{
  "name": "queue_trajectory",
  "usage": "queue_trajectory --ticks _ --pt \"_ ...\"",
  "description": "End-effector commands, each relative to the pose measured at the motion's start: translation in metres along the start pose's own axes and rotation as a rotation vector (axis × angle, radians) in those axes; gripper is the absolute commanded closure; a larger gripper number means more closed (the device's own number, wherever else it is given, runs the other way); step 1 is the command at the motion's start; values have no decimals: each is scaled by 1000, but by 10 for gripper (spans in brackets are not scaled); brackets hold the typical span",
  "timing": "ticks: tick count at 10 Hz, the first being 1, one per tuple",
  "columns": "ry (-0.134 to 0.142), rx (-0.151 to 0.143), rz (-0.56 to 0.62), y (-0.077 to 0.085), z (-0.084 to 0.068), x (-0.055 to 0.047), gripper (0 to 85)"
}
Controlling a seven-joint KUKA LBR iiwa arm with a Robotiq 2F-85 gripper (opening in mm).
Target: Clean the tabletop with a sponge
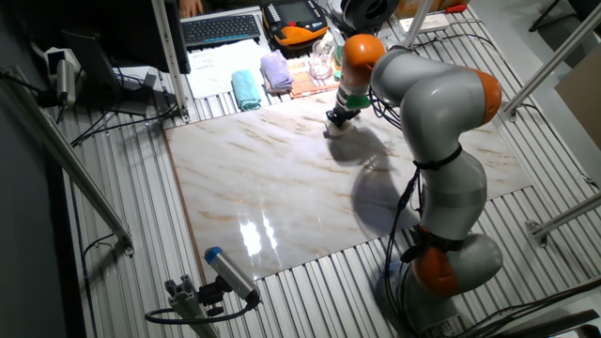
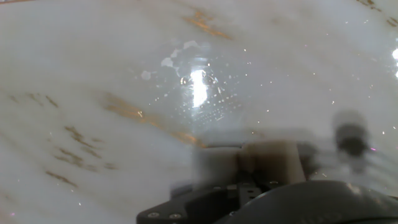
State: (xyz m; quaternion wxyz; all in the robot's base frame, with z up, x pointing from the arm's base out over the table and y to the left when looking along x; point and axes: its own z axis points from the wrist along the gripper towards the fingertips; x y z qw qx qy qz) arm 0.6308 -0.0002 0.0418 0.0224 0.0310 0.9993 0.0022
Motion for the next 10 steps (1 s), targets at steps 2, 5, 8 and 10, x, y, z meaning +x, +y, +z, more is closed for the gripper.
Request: queue_trajectory --ticks 2,5,8,10 --pt "-6 -21 23 0 0 0 850" --pt "36 23 156 0 0 0 850" --pt "29 -54 173 0 0 0 850" --pt "29 -56 161 0 0 0 850"
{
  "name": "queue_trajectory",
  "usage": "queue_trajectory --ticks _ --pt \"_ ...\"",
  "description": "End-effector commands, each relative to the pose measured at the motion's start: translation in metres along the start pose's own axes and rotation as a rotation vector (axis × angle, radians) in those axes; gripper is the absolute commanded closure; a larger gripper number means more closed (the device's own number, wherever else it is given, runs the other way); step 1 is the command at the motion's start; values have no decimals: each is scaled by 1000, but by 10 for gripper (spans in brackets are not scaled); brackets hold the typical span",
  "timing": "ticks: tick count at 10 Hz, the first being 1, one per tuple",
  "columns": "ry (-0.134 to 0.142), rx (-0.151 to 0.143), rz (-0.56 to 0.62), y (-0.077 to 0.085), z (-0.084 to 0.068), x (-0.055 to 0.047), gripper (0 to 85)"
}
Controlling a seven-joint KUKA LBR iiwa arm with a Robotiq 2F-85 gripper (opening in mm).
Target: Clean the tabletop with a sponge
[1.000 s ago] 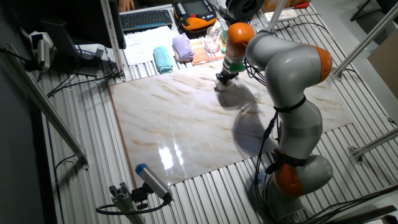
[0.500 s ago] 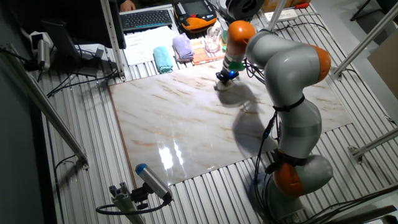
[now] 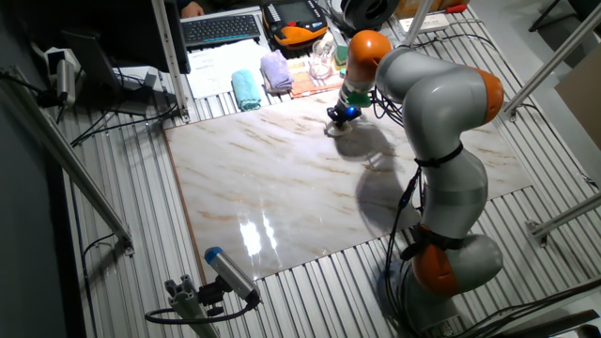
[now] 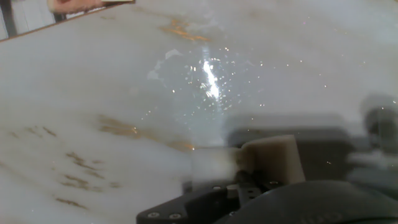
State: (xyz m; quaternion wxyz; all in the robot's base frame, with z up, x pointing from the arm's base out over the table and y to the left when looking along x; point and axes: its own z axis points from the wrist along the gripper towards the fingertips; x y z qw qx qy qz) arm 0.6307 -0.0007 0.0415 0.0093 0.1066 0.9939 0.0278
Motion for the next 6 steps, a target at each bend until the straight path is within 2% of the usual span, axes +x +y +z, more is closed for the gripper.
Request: queue_trajectory --ticks 1,2,6 --pt "-4 23 -29 1 0 0 850" --pt "-2 17 -20 1 0 0 850" --pt "8 44 -14 1 0 0 850"
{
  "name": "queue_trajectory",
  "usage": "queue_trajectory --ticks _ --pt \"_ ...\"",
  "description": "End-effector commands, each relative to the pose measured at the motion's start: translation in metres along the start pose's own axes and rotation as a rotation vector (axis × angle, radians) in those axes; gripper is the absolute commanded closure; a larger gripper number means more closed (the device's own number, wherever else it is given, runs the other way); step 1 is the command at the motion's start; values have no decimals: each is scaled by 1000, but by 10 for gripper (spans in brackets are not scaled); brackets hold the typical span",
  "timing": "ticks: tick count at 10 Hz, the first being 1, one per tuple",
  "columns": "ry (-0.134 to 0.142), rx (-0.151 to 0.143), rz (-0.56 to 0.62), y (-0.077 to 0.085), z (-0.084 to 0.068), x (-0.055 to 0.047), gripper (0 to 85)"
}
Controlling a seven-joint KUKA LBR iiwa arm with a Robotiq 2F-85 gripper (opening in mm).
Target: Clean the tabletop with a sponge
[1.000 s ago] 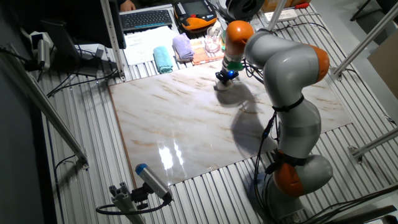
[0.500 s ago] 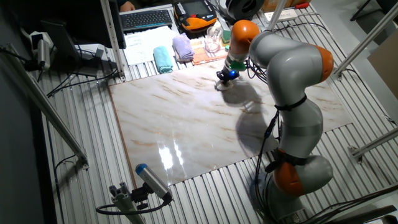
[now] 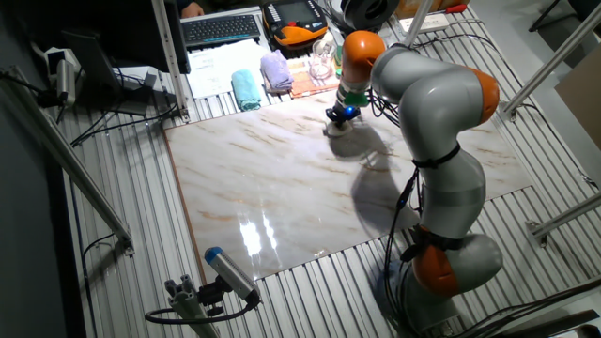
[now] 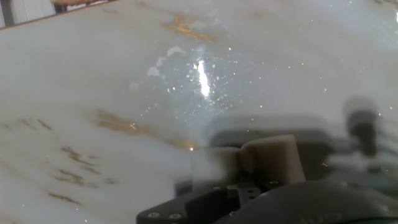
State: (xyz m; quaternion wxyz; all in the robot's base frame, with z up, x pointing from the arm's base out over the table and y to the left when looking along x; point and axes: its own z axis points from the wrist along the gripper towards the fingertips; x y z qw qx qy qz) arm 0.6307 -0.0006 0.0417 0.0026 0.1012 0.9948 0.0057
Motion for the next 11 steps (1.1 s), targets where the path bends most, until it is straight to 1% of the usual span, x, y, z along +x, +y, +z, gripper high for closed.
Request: queue_trajectory --ticks 1,2,3,4,5,6,7,8,9,10,11 --pt "5 5 5 0 0 0 850" --pt "13 -4 21 0 0 0 850" --pt "14 -9 15 -3 0 -3 850" --pt "15 -24 1 -7 -1 -6 850" --pt "9 -41 -24 -11 -3 -7 850" --pt "0 -27 -50 -15 -9 -7 850" --pt "-23 -20 -73 -20 -17 -8 850" --pt "-45 -9 -101 -23 -22 -10 850" --pt "-48 -10 -115 -25 -21 -12 850" --pt "-44 7 -121 -25 -19 -12 850" --pt "-40 18 -128 -24 -16 -13 850"
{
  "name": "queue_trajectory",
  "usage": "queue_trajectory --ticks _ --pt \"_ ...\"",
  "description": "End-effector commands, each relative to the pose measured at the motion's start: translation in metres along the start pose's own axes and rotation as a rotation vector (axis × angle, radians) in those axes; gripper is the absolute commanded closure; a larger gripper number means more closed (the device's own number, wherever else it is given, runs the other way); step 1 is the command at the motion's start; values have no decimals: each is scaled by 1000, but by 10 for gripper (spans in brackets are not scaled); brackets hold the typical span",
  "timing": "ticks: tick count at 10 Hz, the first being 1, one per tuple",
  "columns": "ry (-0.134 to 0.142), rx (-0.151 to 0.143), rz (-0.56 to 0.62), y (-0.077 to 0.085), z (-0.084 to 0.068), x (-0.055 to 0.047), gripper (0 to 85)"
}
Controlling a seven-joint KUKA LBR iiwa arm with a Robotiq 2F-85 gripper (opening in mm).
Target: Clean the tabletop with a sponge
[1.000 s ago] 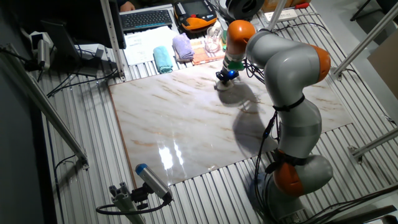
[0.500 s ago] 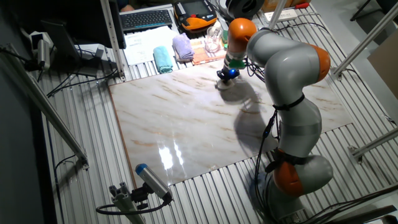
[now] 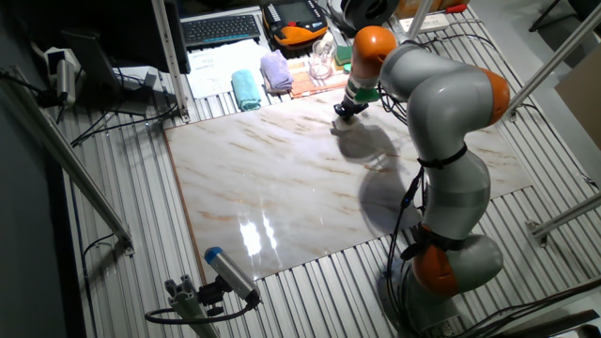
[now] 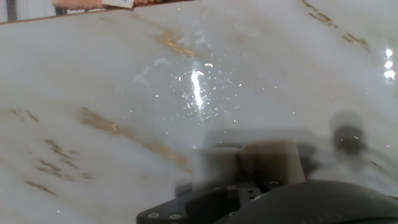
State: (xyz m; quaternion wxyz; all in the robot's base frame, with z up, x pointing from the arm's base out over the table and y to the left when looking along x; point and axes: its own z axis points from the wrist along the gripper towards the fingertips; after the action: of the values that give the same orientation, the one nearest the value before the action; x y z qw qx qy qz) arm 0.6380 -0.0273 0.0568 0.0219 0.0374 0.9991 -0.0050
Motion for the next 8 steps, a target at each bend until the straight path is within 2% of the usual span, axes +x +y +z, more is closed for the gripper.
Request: queue_trajectory --ticks 1,5,7,8 --pt "1 3 -8 1 4 -1 850" --pt "1 -17 -49 1 11 -4 850" --pt "-6 -9 -72 -1 12 -4 850" --pt "-7 -19 -87 -3 14 -4 850"
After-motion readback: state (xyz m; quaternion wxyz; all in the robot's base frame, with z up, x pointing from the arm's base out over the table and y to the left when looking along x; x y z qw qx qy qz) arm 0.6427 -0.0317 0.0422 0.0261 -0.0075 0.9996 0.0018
